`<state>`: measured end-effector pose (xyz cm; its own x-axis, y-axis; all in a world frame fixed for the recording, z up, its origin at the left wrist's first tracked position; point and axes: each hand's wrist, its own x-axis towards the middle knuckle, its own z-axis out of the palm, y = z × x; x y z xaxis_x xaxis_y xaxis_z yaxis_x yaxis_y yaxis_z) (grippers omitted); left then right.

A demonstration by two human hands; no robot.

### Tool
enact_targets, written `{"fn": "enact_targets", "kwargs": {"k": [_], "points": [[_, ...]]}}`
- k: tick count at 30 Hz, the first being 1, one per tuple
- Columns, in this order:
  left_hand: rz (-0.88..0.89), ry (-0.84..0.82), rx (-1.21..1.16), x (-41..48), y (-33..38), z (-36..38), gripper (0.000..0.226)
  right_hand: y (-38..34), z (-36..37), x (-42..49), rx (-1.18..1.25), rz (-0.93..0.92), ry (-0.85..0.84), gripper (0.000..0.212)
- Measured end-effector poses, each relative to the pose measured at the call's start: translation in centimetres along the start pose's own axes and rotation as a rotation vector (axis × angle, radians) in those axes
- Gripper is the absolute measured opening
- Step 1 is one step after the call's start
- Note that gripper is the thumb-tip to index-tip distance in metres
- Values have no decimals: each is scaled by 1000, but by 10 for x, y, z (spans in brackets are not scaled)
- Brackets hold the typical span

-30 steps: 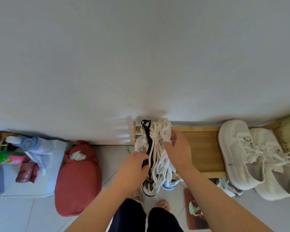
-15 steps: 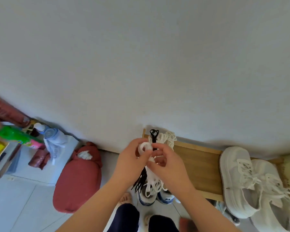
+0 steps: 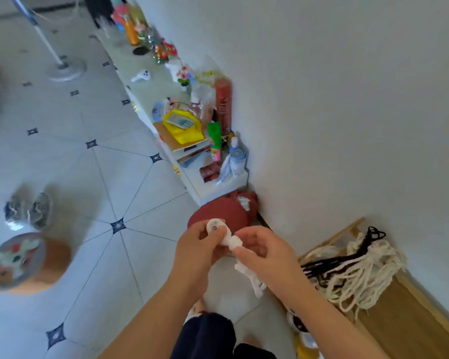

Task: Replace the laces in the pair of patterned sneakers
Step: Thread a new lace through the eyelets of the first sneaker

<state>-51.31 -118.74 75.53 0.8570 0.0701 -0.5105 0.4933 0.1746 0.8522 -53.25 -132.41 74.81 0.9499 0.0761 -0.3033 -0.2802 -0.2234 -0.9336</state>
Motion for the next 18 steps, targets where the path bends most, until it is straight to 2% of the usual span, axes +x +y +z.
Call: {"fn": "enact_targets", "kwargs": {"k": [3, 6, 7, 10, 12, 14, 18], "points": [[-4, 95, -164, -8, 12, -53, 11, -18, 48, 16, -27, -27, -139, 18], [7, 203, -230, -5, 18, -110, 14, -32, 104, 37, -43, -20, -227, 17], [35, 266, -157, -1, 18, -130, 18, -36, 125, 45, -57, -20, -247, 17], [228, 532, 272, 6, 24, -195, 32, -54, 192, 65, -91, -49, -267, 21], [392, 630, 426, 8, 32, -238, 30, -70, 238, 76, -135, -94, -285, 22], [452, 629, 492, 11, 41, -278, 26, -86, 282, 86, -191, -158, -308, 21], [345, 550, 364, 25, 59, -337, 9, -111, 347, 103, -316, -311, -312, 18]]}}
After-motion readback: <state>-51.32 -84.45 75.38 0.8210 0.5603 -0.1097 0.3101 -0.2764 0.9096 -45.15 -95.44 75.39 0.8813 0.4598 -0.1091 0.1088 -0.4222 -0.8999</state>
